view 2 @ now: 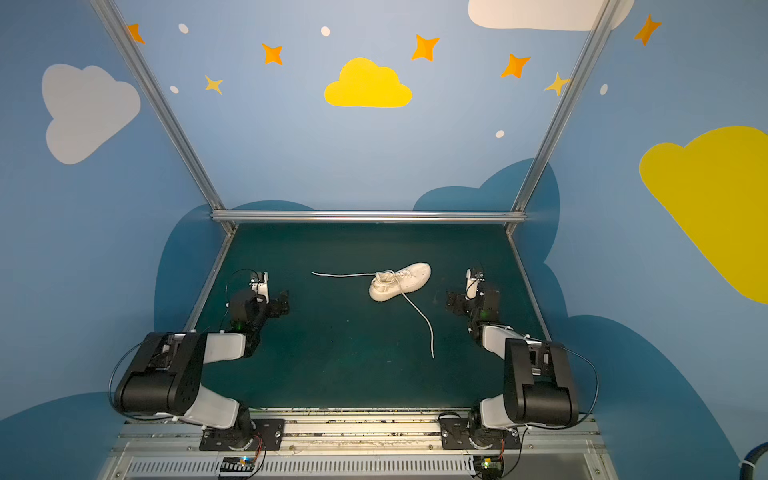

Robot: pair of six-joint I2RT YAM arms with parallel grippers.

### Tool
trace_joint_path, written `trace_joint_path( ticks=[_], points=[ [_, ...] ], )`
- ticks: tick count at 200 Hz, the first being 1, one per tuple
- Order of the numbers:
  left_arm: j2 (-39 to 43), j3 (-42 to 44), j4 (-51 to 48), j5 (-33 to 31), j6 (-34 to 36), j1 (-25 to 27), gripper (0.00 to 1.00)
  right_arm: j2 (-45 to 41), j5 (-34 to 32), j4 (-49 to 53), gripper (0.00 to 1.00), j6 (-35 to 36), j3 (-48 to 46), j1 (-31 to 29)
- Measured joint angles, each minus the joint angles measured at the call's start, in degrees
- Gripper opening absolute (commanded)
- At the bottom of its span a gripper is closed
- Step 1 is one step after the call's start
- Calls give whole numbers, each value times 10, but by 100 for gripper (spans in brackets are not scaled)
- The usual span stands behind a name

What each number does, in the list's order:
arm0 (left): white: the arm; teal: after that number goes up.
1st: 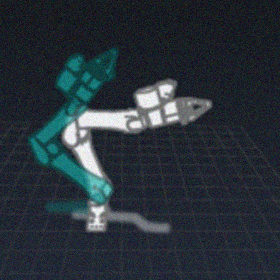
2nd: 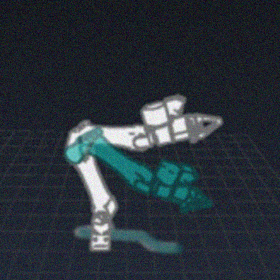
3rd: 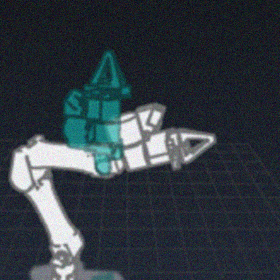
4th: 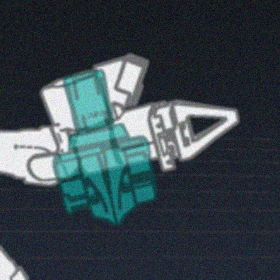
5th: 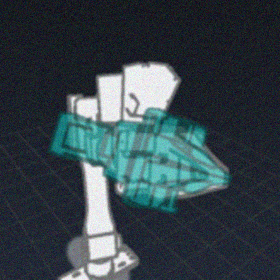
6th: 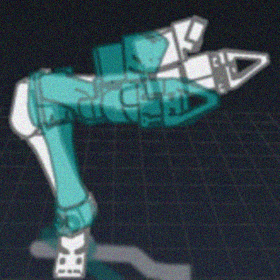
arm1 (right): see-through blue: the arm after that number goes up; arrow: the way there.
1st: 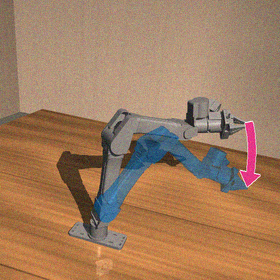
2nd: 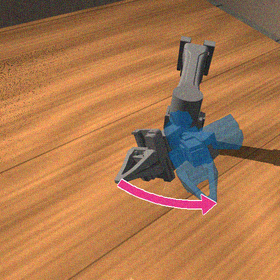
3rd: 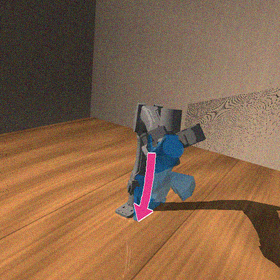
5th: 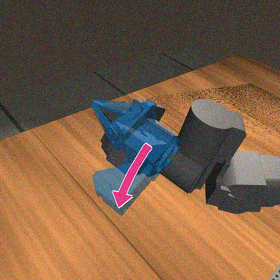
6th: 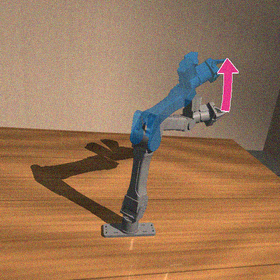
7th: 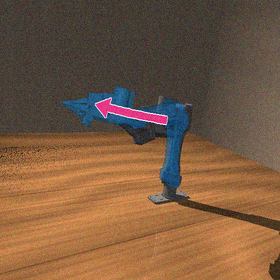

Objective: Tie the shoes

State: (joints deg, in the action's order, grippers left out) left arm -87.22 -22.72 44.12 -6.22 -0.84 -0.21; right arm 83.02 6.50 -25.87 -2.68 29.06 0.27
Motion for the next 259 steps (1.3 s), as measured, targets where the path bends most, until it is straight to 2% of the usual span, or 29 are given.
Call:
trace_joint_path(
  ticks=[233,259],
  points=[
    [0,0,-2,0,1,3,100,0,0,0,97,1,0,0],
    [30,-14,-56,-2,6,12,100,-9,-17,27,97,12,10,-6]
  ],
)
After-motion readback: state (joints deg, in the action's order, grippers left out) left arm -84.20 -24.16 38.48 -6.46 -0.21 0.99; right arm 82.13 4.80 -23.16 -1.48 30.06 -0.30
